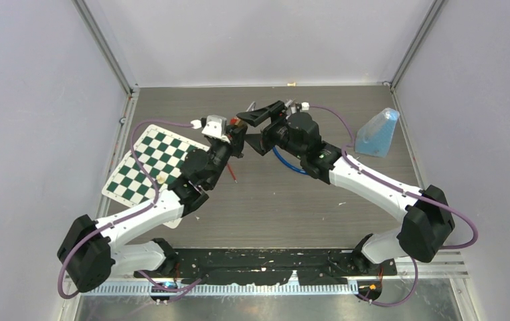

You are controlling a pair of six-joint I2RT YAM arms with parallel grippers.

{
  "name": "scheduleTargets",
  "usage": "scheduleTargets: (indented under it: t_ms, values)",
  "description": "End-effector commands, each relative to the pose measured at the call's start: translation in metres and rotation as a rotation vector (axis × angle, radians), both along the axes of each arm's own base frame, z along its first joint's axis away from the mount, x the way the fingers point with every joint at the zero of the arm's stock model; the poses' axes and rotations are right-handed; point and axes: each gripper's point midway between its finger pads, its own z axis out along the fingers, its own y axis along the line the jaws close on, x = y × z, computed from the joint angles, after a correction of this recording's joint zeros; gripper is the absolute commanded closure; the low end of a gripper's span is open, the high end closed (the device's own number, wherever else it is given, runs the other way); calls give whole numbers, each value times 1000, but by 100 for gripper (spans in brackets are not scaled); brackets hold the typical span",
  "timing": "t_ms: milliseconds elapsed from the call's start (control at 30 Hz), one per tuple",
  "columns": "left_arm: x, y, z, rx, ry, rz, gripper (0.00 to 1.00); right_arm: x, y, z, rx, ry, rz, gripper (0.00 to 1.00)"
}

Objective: Lock with the key
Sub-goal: Pick up the lock from the center of the board.

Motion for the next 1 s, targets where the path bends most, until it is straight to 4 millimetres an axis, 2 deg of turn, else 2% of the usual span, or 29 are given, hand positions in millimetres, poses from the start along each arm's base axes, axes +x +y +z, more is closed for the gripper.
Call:
scheduleTargets:
  t_ms: [0, 133, 233, 267, 300, 367, 400, 433, 467, 500, 533, 567, 700, 800, 867, 967]
  values:
    - [-10, 13, 35, -5, -87, 8, 100, -6, -14, 51, 136, -138, -44, 10]
    - [-14, 14, 40, 24, -68, -6, 100, -4, -27, 48, 96, -184, -93, 3]
    - [-15, 18, 42, 42, -41, -13, 100, -2, -38, 45, 42, -214, -114, 1]
    - [-15, 19, 44, 41, -26, -26, 100, -3, -41, 39, 4, -227, -115, 1]
    - [-14, 19, 45, 41, -6, -46, 100, -4, -47, 43, -6, -250, -127, 1]
    - [-17, 18, 53, 24, 27, -113, 100, -4, -60, 36, -79, -321, -140, 1]
    - [-19, 18, 55, 25, 47, -153, 100, -4, -64, 40, -132, -407, -138, 1]
    - [-22, 17, 58, 20, 71, -192, 100, -5, -72, 45, -199, -509, -118, 1]
    - [-25, 17, 61, 16, 95, -237, 100, -14, -70, 49, -222, -570, -51, 1]
    - [-28, 17, 62, 17, 121, -279, 100, -8, -78, 45, -328, -645, -33, 1]
    - [-32, 17, 66, 15, 143, -317, 100, -15, -76, 44, -369, -693, 41, 0]
    - [-35, 18, 67, 13, 169, -349, 100, -11, -84, 34, -482, -730, 77, 1]
    - [-55, 14, 68, 37, 286, -486, 100, -31, -86, 7, -681, -887, 297, 1]
    - [-74, 4, 72, 48, 322, -606, 100, -52, -82, 8, -650, -977, 384, 3]
    - [-88, -4, 78, 31, 337, -694, 100, -57, -80, 14, -599, -997, 366, 3]
    - [-97, -12, 85, -20, 353, -769, 100, -54, -80, 22, -499, -947, 290, 1]
